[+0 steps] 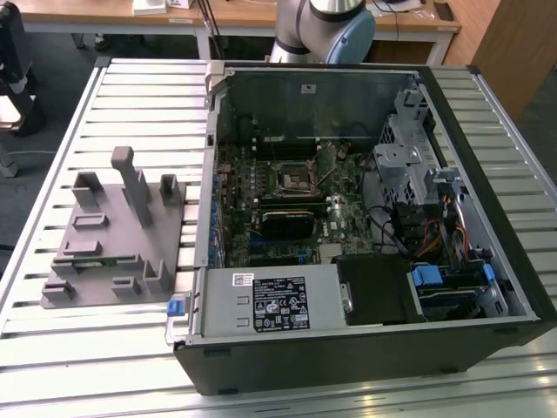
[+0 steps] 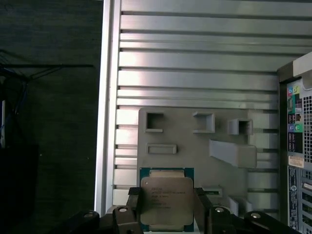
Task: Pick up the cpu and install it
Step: 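Pick up the cpu and move it towards the insertion slot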
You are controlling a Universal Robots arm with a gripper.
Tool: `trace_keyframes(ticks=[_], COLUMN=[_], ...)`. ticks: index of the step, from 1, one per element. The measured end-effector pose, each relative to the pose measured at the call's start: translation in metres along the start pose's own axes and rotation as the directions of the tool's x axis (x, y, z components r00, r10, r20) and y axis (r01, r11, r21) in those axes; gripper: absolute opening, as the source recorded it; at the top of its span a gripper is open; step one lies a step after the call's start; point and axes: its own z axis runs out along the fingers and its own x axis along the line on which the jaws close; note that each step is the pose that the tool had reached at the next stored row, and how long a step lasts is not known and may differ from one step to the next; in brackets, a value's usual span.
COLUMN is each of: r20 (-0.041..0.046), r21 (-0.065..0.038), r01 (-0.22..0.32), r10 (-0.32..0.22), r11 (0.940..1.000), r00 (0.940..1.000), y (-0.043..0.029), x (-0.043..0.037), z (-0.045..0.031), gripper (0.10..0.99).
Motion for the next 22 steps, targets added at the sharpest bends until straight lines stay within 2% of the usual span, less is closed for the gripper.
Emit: trace_keyframes(ticks=[3, 5, 22], r20=[-0.0002, -0.0002, -0.0001], r21=[0.000, 0.000, 0.000], r01=[0.000, 0.000, 0.000], r10=[0.000, 0.000, 0.000], r11=[1.0000, 1.0000, 1.0000], r00=[1.0000, 1.0000, 1.0000], y=[-0.0001, -0.0002, -0.0009], x=[-0.0027, -0.0090, -0.0854], z=[-0.0001, -0.0001, 0.0007], gripper=[0.522, 0.522, 0.522])
